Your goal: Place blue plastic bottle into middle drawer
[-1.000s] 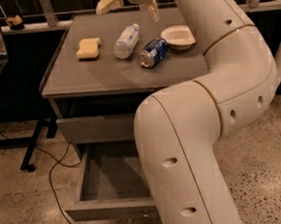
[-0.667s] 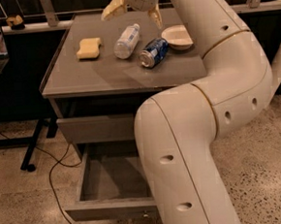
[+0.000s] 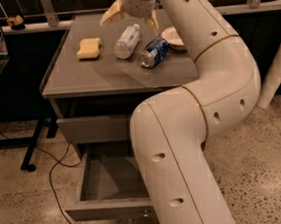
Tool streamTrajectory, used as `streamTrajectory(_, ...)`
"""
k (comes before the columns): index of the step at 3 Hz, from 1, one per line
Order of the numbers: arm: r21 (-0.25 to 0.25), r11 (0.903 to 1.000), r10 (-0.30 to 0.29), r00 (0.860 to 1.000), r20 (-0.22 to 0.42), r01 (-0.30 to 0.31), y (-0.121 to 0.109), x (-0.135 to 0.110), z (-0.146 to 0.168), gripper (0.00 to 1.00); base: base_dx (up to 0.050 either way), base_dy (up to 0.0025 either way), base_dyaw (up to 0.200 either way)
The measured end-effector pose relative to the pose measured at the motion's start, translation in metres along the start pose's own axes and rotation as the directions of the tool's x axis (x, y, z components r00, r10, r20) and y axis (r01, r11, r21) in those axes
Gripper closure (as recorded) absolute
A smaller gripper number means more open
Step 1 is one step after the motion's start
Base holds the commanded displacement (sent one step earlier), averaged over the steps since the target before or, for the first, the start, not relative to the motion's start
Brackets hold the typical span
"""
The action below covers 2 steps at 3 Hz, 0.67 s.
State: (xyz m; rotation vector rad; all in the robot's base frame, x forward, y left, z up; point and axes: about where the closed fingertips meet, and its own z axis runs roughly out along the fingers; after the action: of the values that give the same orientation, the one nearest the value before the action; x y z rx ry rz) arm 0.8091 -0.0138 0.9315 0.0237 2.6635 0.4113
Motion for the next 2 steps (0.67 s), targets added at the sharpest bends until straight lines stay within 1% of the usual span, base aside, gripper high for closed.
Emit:
streamTrajectory(1,0.006,0.9997,0.023,0.999,0.047,-0.023,0.0022,-0.0141,0.0143,0.0,0.0,0.0,0.0)
streamTrajectory(2,0.002,0.9998,0.02,0.999,0.044,-0.02,0.007,-0.0139,0.0207,0.0,0.0,0.0,0.0)
